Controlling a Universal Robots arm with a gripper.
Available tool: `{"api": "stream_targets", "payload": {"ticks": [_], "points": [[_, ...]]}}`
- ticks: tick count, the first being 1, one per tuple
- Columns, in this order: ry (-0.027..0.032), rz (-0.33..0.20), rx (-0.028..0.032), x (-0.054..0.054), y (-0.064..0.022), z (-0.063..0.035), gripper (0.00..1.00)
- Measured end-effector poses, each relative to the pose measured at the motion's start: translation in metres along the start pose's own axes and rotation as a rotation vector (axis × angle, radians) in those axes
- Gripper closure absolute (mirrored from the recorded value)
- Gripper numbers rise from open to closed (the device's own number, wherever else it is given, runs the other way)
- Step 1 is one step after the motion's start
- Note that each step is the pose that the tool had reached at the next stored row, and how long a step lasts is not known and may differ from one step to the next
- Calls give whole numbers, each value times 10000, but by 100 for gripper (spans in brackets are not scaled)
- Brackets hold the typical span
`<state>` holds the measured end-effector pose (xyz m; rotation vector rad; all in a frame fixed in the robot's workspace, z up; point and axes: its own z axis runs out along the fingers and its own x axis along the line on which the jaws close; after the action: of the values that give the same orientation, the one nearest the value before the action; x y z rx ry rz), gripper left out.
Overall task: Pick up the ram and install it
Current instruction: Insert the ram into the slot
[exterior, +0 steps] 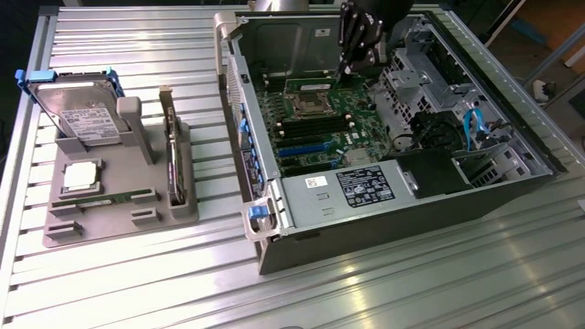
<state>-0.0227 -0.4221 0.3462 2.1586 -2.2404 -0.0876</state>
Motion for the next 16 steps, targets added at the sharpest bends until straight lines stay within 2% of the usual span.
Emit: {"api": "stream_targets", "payload": {"ticks": [16], "points": [[-1, 0, 0, 5, -16, 258, 88]]}}
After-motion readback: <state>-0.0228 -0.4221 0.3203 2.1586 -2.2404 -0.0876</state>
